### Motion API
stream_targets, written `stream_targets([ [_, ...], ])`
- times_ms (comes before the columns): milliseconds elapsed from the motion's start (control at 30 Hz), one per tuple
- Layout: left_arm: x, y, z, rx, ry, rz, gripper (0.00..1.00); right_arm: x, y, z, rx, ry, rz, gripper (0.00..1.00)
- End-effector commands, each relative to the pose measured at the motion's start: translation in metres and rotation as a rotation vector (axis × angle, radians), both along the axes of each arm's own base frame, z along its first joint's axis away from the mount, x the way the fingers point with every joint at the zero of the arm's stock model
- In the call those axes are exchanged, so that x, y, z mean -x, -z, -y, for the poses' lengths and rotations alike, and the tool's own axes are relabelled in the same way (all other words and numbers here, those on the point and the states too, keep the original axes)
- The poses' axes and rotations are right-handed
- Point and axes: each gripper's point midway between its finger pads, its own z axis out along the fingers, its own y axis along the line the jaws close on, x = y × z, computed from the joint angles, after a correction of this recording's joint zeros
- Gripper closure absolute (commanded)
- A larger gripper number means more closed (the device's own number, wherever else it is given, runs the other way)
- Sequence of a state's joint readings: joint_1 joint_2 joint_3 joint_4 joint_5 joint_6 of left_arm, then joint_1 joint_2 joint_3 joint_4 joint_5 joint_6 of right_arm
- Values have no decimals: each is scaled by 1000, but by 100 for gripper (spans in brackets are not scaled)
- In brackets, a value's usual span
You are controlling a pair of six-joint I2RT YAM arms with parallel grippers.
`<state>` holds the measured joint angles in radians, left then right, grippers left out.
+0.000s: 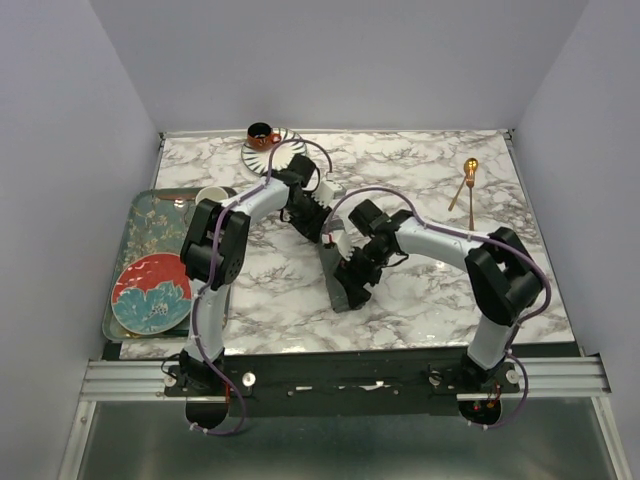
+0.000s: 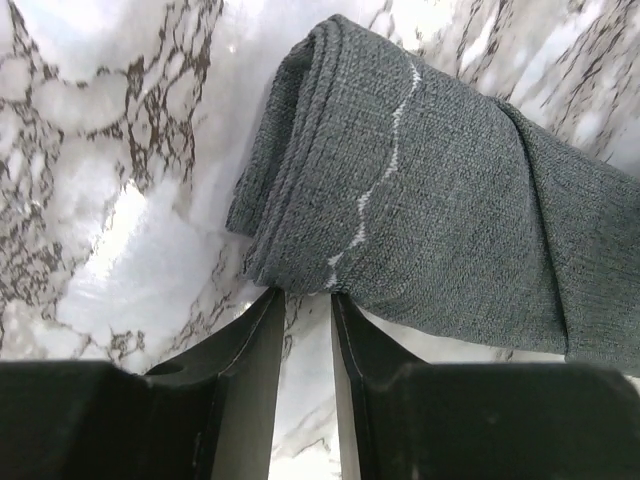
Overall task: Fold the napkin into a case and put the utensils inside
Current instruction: Rotate the smaller rectangle-folded napkin at the center of the board, then pick up the fork from the corner of the board.
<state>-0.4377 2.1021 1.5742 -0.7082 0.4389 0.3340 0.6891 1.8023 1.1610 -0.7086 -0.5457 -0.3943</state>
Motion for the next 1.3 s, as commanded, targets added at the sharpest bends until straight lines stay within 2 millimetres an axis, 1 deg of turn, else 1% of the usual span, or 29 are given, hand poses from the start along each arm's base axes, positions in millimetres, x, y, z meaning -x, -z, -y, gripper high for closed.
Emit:
stream_targets([
  [0,-8,-21,7,101,-20,-15,63,3,-33,10,-45,69,-22,9],
  [33,-10,-29,3,127,-35,-11,63,2,-44,14,-72,81,-10,9],
  [67,-18,-38,-5,156,-76,-9,63,-3,-51,21,-95,113,-17,11],
  [100,-20,-53,-7,190,-85,2,63,-6,-56,24,-114,117,-6,12],
  [133,-19,-63,-7,222,-89,2,63,-8,-65,25,-140,121,15,15],
  [167,-20,-68,-8,237,-101,6,62,-11,-68,26,-163,128,18,20],
  [200,-20,-80,-8,260,-110,23,63,-11,-70,24,-175,127,22,24],
  [233,-15,-82,-7,276,-110,10,62,-11,-72,21,-191,129,17,28],
  [267,-8,-89,1,329,-97,-16,63,-13,-73,15,-221,132,3,39],
  [300,-9,-96,6,370,-98,-7,63,-13,-72,11,-226,152,-26,44],
  [333,-2,-97,12,407,-135,-70,64,-15,-70,8,-226,165,-42,49],
  [367,0,-102,17,444,-133,-91,64,-18,-61,7,-209,181,-69,54],
  [433,-1,-102,27,475,-151,-114,64,-24,-55,5,-182,227,-88,55],
  [467,-1,-102,30,485,-160,-125,64,-26,-50,5,-167,240,-87,53],
  [500,-7,-100,34,502,-164,-117,64,-25,-45,6,-153,258,-110,50],
  [567,-9,-99,42,523,-182,-145,65,-22,-43,6,-146,277,-137,44],
  [600,-12,-94,47,530,-181,-151,65,-20,-42,7,-143,293,-155,43],
  [667,-13,-94,58,541,-168,-156,65,-14,-39,9,-138,303,-175,40],
  [700,-15,-87,61,543,-166,-166,66,-12,-38,9,-137,312,-183,40],
  [800,-20,-83,74,575,-173,-195,68,-8,-32,11,-121,339,-215,40],
  [867,-18,-80,78,607,-182,-237,69,-7,-35,8,-145,339,-229,43],
  [900,-21,-78,81,628,-198,-246,69,-6,-37,6,-158,342,-236,43],
  [967,-17,-69,82,638,-214,-288,69,-5,-41,0,-202,333,-249,49],
  [1033,-18,-56,84,635,-242,-320,69,-3,-39,-3,-210,333,-274,54],
  [1067,-21,-49,82,623,-262,-325,69,-2,-36,-3,-205,334,-282,58],
  [1100,-22,-36,82,604,-283,-337,69,0,-27,-1,-183,337,-299,59],
  [1167,-29,-22,79,578,-321,-345,69,4,-16,2,-152,335,-313,62],
  [1200,-29,-6,75,552,-347,-372,69,7,-6,4,-120,341,-323,63],
  [1267,-34,2,73,542,-376,-387,69,10,2,7,-92,348,-345,66],
])
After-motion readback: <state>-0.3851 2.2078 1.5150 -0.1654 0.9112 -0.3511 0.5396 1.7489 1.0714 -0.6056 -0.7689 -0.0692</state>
